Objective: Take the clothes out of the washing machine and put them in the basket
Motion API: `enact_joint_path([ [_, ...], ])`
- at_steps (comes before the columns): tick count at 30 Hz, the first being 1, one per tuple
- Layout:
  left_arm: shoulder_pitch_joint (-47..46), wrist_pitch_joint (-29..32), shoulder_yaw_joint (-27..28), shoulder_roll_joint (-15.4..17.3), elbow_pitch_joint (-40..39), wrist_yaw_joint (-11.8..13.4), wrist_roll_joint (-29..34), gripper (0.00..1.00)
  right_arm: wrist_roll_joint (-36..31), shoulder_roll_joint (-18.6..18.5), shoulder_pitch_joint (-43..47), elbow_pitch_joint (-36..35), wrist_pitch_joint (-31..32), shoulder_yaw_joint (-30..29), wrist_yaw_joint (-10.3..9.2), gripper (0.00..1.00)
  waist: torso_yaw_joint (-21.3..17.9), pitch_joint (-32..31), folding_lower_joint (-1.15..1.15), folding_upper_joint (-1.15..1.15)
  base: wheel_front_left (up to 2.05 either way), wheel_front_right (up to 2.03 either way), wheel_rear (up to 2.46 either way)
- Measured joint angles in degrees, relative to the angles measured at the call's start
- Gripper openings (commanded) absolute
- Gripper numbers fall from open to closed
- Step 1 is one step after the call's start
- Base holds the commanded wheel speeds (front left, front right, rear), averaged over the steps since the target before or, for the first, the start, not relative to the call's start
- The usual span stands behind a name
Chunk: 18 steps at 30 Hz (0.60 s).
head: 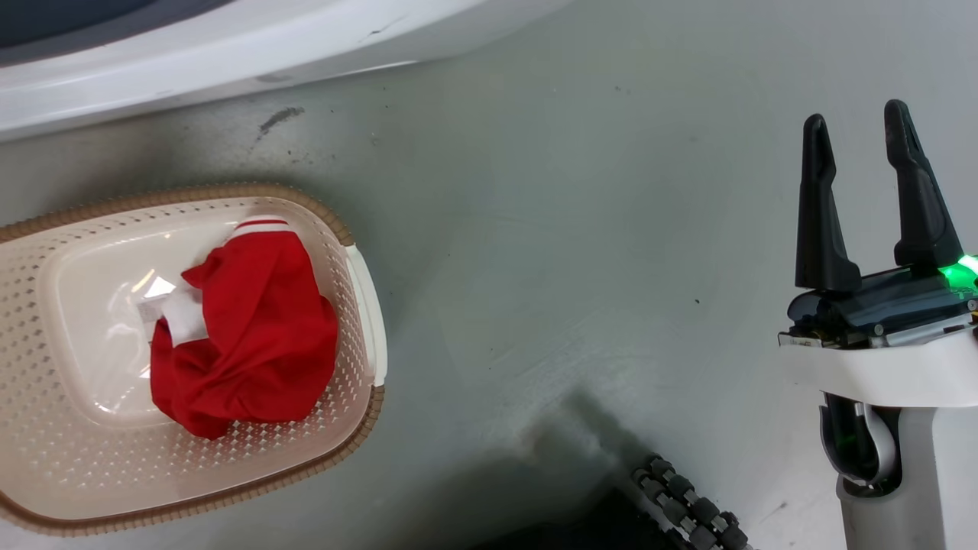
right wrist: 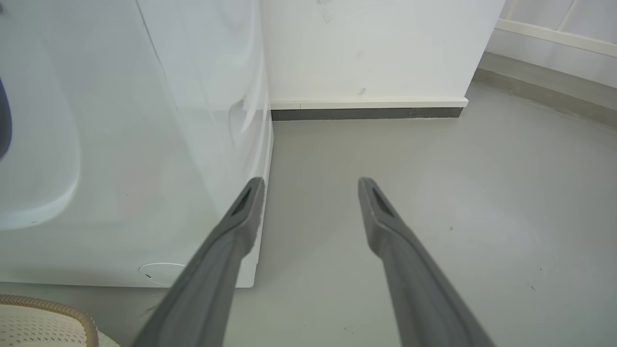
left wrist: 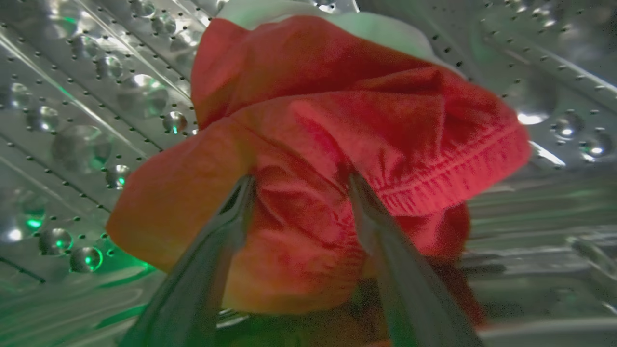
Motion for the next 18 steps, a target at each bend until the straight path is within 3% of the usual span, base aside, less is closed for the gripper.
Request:
enact_joint_path([
  [11,-1.0,0.0,-3.0,1.7,0.4,-0.1,0.7,1.0,1.0,0.0,-0.6,-0.1,0.0,0.4,0.0,1.0,-1.2,2.5,-0.01,0.0,0.0,0.0,0.0],
  [12,-1.1,0.0,-3.5,1.8,0.4,-0.1,0.7,0.57,1.1,0.0,-0.6,-0.1,0.0,0.4,0.0,1.0,-1.3,2.6,-0.01,0.0,0.0,0.0,0.0],
  [13,-1.2,-0.1,-3.8,1.9,0.4,-0.1,0.8,0.22,1.1,0.0,-0.6,-0.1,0.0,0.4,0.0,1.0,-1.4,2.6,-0.01,0.0,0.0,0.0,0.0],
  [14,-1.2,-0.7,-4.0,2.0,0.4,-0.1,0.7,0.0,1.1,0.0,-0.6,-0.1,0.0,0.5,0.0,1.0,-1.4,2.7,-0.01,0.0,0.0,0.0,0.0],
  [18,-1.4,-3.4,-4.8,2.4,0.3,-0.1,0.7,0.0,1.1,0.0,-0.6,-0.1,0.0,0.7,0.0,1.0,-1.5,2.7,-0.01,0.0,0.0,0.0,0.0],
])
